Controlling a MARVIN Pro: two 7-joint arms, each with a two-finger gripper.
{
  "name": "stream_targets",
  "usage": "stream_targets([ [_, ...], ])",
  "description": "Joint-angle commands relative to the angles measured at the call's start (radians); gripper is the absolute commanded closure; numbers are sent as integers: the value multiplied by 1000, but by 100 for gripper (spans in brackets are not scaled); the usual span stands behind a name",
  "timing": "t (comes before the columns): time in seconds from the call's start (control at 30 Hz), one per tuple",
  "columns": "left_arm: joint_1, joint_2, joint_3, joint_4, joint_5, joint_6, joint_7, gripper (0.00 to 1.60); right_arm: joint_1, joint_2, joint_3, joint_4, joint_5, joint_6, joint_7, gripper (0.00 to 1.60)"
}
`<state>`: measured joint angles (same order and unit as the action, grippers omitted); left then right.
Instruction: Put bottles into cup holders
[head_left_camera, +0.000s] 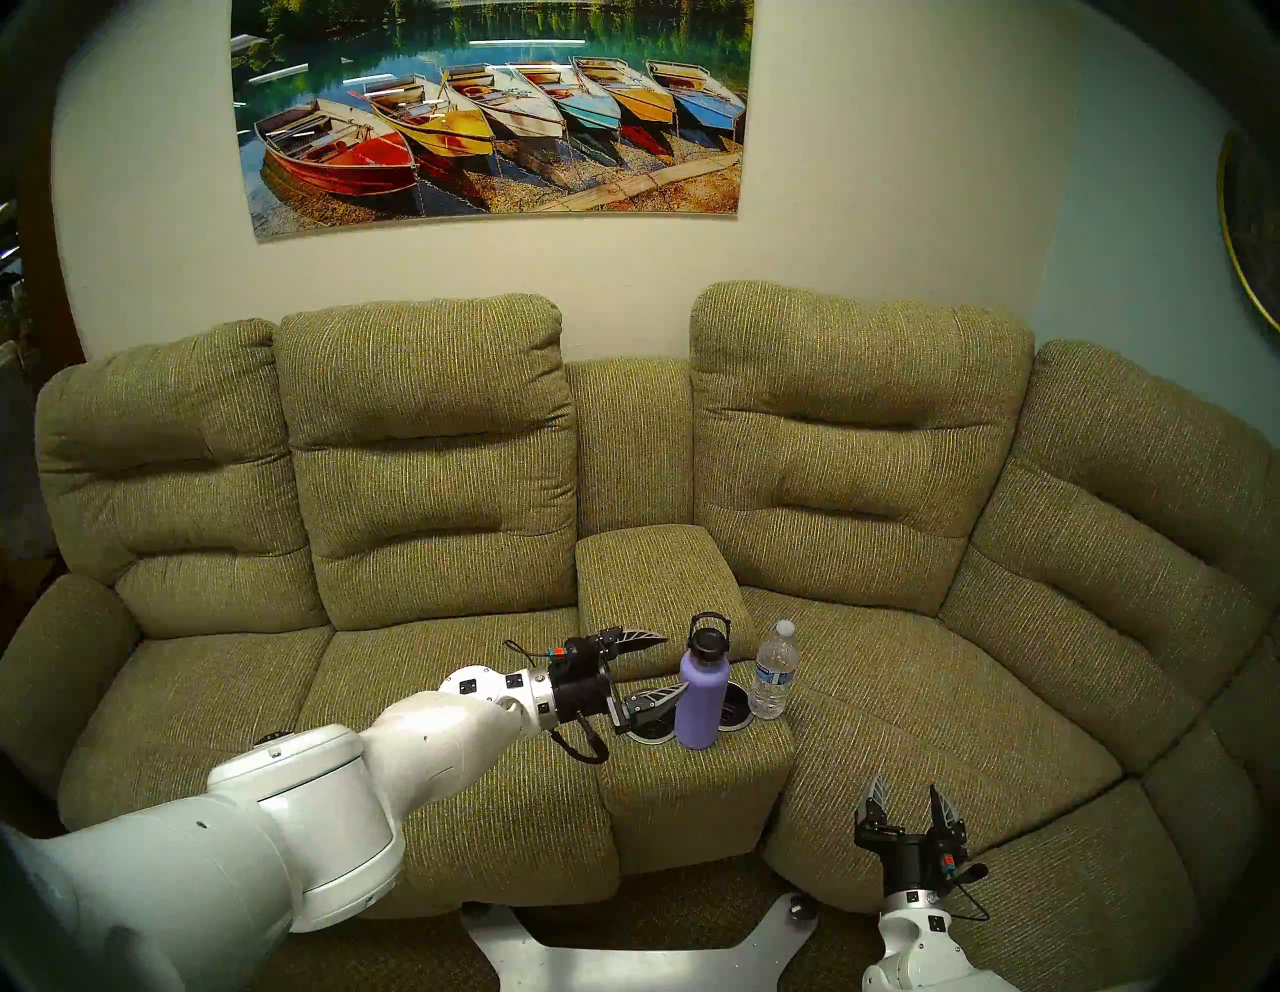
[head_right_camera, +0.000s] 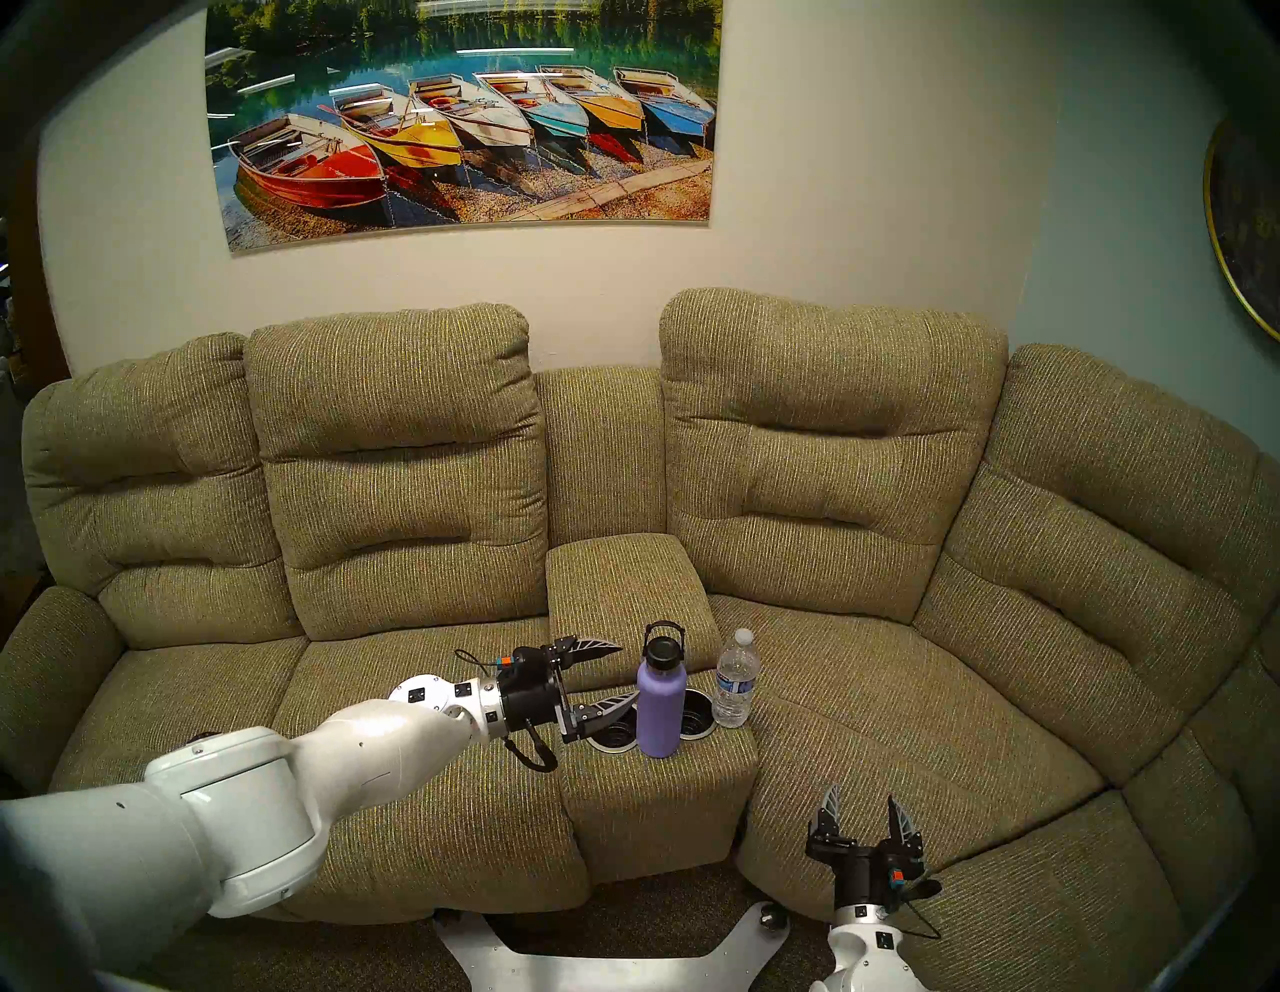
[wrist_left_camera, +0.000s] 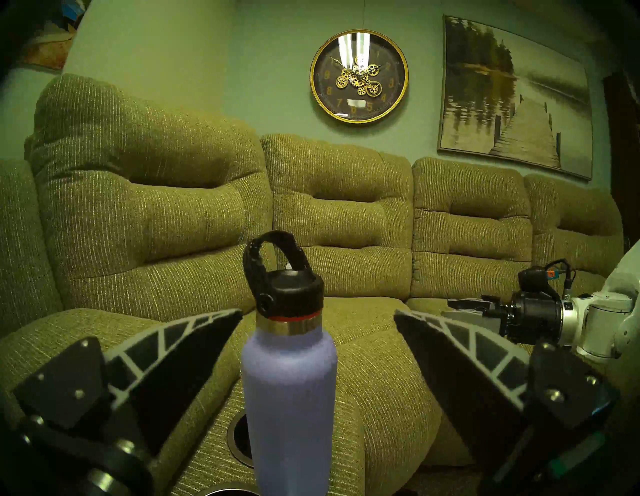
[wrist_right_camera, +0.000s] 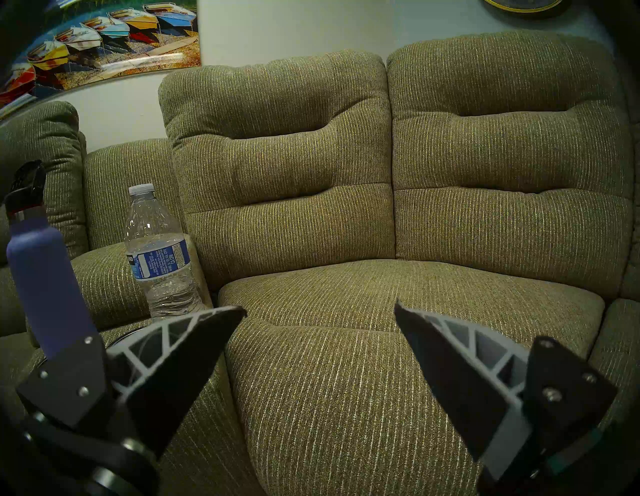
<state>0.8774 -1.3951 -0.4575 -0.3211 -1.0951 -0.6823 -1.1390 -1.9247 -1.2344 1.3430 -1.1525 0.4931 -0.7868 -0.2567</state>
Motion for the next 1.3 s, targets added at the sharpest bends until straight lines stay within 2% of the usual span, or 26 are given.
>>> stream_targets([
  [0.0, -47, -77, -5, 35, -6, 25, -2, 0, 2, -1, 1, -7, 1, -3, -1, 0],
  [0.23, -68, -121, 13, 96, 14, 49, 22, 0, 2, -2, 2, -6, 1, -3, 0, 0],
  [0.77, -91, -172, 49, 150, 57, 86, 78, 0, 3, -2, 2, -3, 0, -3, 2, 0],
  [1.27, -112, -208, 82, 194, 104, 119, 178, 0, 5, -3, 3, 0, 0, -3, 5, 0],
])
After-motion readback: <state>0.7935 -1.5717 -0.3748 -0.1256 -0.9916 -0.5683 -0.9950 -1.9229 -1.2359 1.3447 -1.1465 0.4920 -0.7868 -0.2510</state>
